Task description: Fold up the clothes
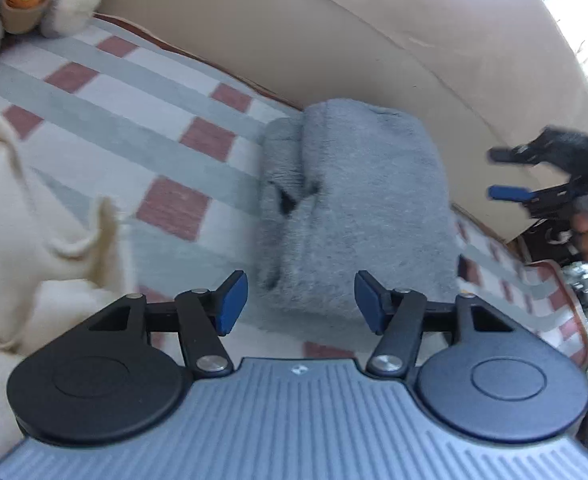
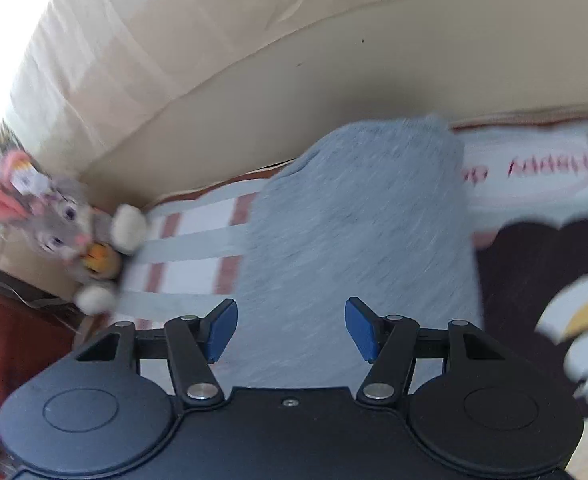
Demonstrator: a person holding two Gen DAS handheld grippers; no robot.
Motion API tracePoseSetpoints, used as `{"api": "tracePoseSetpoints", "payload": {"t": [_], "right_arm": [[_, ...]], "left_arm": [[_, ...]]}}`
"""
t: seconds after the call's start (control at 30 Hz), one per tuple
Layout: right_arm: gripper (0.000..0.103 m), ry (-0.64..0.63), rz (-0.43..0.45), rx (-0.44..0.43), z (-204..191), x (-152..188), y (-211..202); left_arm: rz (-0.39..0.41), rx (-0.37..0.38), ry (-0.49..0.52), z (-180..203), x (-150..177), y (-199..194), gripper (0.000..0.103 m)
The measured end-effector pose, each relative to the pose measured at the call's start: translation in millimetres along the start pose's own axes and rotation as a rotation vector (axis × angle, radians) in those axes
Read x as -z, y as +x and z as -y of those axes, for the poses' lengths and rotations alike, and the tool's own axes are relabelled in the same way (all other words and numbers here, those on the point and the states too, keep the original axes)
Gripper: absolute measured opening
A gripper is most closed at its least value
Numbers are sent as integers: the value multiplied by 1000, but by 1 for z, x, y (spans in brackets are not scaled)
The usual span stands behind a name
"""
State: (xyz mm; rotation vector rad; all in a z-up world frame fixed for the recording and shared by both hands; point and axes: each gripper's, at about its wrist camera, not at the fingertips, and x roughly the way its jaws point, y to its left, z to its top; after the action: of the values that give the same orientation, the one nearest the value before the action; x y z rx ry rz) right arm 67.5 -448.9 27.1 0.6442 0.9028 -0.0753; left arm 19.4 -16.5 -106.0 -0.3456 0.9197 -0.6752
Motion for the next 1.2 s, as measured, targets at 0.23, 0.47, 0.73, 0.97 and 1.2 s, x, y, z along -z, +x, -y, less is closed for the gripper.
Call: {"api": "tracePoseSetpoints", "payload": {"t": [0.23,0.47,0.73,0.97,1.2], "right_arm": [[65,-98,-10,162,59,-12,48],[103,6,65,61,113,8,67],[103,520,-7,-347,200,54,94],[103,433,-34,-384,200,27,114],[103,447,-20,-448,199,20,125]], "left_arm": [[-28,-138,80,3,-18,74,78],[-97,54,-157,-28,-57,146,85],[-180,199,-231,-37,-59,192,93],[-256,355,-404,-65,-49,215,98],[-207,461,-555,-74,-36,225,97]]}}
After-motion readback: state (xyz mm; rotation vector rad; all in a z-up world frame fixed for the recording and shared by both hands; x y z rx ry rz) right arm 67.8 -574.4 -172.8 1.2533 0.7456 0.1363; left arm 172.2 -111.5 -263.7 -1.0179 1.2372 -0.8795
